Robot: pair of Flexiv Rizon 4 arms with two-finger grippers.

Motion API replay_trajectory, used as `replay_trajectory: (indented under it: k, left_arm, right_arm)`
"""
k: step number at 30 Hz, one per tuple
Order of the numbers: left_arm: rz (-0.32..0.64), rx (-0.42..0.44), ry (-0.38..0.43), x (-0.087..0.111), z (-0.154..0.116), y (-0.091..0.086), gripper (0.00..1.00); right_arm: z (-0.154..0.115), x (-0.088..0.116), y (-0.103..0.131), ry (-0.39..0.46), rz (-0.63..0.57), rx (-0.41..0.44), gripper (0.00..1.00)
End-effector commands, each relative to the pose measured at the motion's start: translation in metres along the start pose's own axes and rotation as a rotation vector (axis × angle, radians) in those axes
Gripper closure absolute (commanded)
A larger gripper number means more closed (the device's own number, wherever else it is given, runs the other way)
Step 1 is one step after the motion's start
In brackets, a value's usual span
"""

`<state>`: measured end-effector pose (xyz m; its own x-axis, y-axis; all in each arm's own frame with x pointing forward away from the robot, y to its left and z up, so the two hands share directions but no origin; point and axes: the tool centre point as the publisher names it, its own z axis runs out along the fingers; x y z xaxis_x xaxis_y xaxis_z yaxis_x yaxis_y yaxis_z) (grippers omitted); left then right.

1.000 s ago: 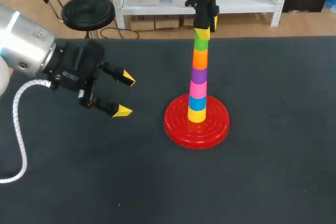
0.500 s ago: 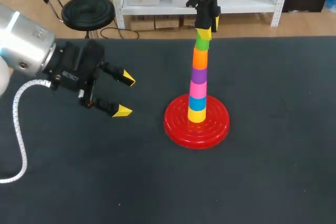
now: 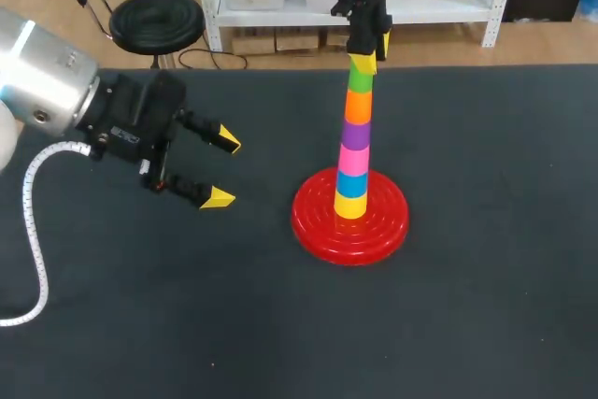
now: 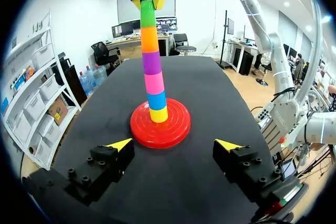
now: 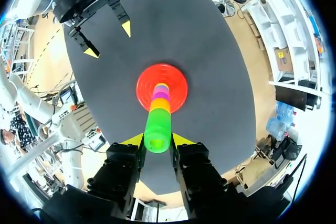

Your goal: Pick up and stack the cylinders on the red base in this order: pink,purple,orange,green

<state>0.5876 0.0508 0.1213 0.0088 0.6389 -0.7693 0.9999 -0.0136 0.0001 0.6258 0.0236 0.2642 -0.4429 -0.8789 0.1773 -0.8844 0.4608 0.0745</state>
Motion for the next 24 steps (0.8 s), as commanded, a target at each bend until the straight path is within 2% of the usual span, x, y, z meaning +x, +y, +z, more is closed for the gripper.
replay_trajectory:
  k: [1,19,20,21,24]
  left_arm:
    - [0.002,-0.002,-0.002,0.001,0.0005,-0.0002,0.0]
    - [0.002,-0.002,-0.002,0.001,0.0005,-0.0002,0.0]
    - [0.002,-0.002,-0.002,0.001,0.0005,-0.0002,0.0]
    - [0.002,-0.002,-0.002,0.001,0.0005,-0.0002,0.0]
    - [0.002,-0.002,-0.002,0.001,0.0005,-0.0002,0.0]
  right_arm:
    - [0.0027,-0.0034,-0.0042,0.009,-0.003,-0.015,1.0]
    - [0.0063,-0.0057,-0.0079,0.014,-0.002,-0.018,1.0]
    - [0.0056,-0.0051,-0.0073,0.01,0.002,-0.01,0.55]
    - [0.0046,-0.0044,-0.0065,0.004,0.004,-0.004,0.0]
    - [0.0017,-0.0021,-0.0044,-0.012,0.005,0.006,0.0]
